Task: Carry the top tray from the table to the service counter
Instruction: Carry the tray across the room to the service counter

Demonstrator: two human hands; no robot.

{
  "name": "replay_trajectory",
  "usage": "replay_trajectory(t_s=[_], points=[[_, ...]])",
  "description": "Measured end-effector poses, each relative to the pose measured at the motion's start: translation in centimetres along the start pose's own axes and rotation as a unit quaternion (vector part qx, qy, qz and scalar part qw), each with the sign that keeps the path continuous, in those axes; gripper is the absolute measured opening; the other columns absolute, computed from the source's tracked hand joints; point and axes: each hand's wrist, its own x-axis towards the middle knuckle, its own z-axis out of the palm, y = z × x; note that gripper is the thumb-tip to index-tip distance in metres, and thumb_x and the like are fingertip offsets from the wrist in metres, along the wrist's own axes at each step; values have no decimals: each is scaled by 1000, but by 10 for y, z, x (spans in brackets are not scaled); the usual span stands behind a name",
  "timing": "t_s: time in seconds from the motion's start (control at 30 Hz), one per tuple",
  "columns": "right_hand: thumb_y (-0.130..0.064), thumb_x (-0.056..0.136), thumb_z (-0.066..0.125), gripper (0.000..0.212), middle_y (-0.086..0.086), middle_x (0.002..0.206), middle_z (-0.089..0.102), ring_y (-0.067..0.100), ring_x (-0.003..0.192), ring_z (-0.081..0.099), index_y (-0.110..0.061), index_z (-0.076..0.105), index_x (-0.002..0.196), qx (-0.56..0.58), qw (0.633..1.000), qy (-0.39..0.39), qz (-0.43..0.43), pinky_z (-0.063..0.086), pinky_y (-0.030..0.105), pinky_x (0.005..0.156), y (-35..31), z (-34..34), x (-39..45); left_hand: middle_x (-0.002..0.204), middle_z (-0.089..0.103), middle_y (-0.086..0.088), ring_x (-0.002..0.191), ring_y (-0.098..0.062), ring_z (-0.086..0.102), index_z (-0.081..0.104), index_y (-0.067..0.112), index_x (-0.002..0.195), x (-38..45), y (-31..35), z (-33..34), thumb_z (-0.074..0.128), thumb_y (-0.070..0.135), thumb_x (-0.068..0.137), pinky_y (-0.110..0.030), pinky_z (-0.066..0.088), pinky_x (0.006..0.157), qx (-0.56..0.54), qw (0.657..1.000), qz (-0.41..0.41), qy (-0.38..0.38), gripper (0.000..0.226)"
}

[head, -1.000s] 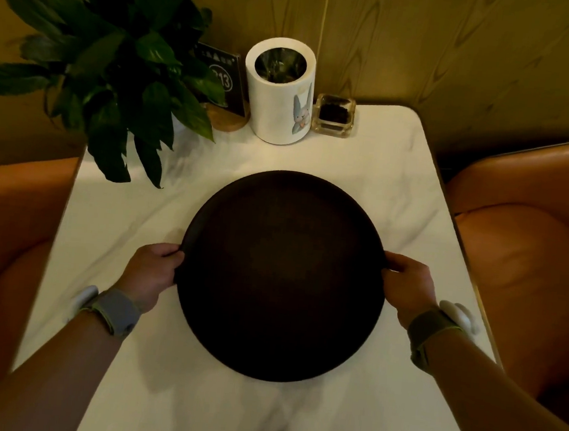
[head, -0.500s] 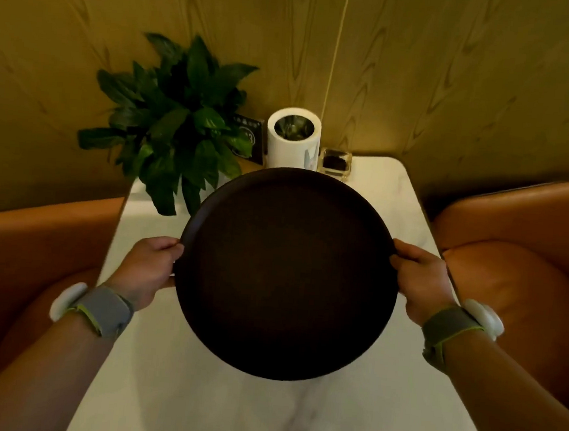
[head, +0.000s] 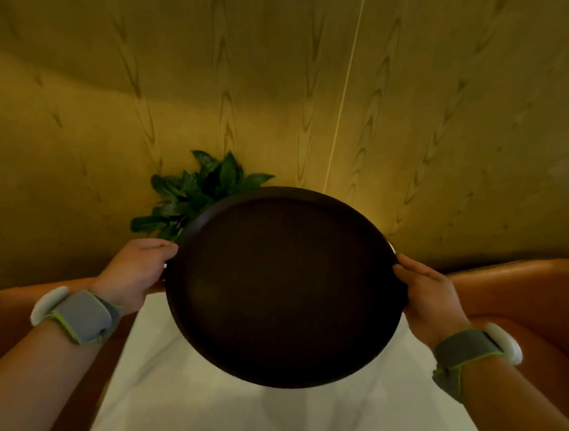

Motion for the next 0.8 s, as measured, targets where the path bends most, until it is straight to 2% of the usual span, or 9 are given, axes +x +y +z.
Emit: replay_trajectory(t_s=[0.1, 0.27, 0.43, 0.53, 0.6, 0.7, 0.8], points=[[-5, 96, 49, 36, 10, 126, 66, 31, 117, 61, -10, 61, 129, 1, 1000, -20, -19, 52, 43, 91, -21, 4, -8, 92, 64, -12, 78, -26, 59, 63, 12, 89, -13, 25, -9, 48, 12, 97, -34, 45, 59, -12, 1000, 24, 5, 17], [-4, 96, 47, 35, 13, 126, 65, 32, 115, 60, -8, 61, 128, 13, 999, -17, -43, 51, 44, 93, -57, 13, -23, 89, 65, -12, 76, -25, 60, 65, 6, 95, -34, 59, -16, 46, 14, 98, -34, 45, 58, -14, 999, 46, -1, 21], [-2, 97, 47, 33, 14, 121, 65, 33, 111, 62, -6, 61, 126, 14, 998, -18, -60, 49, 50, 98, -103, 21, -43, 100, 68, -11, 90, -25, 62, 65, 10, 94, -54, 96, -28, 46, 17, 98, -36, 49, 68, -28, 998, 50, 10, 20], [-2, 97, 45, 31, 14, 113, 67, 35, 107, 64, -2, 61, 124, 2, 997, -21, -80, 55, 49, 88, -125, 29, -54, 103, 67, -12, 93, -26, 62, 63, 9, 99, -63, 113, -33, 46, 18, 98, -35, 49, 67, -26, 999, 44, 3, 19], [-1, 97, 44, 32, 13, 111, 67, 31, 101, 65, -2, 60, 125, 9, 994, -32, -101, 54, 42, 81, -140, 33, -62, 99, 65, -12, 88, -25, 61, 61, 8, 98, -70, 127, -33, 46, 17, 98, -34, 47, 62, -35, 998, 45, 8, 18], [1, 96, 43, 38, 15, 121, 63, 29, 107, 60, 0, 56, 131, 10, 991, -35, -125, 49, 40, 91, -156, 37, -68, 94, 62, -12, 80, -24, 58, 60, 3, 102, -76, 142, -31, 45, 16, 99, -32, 45, 58, -42, 998, 47, 23, 20], [1, 97, 42, 41, 16, 132, 59, 32, 120, 56, 0, 52, 136, 5, 990, -40, -134, 45, 44, 103, -163, 37, -71, 101, 64, -15, 84, -26, 59, 62, 0, 110, -79, 147, -31, 43, 12, 99, -32, 46, 59, -30, 996, 82, 31, 25]])
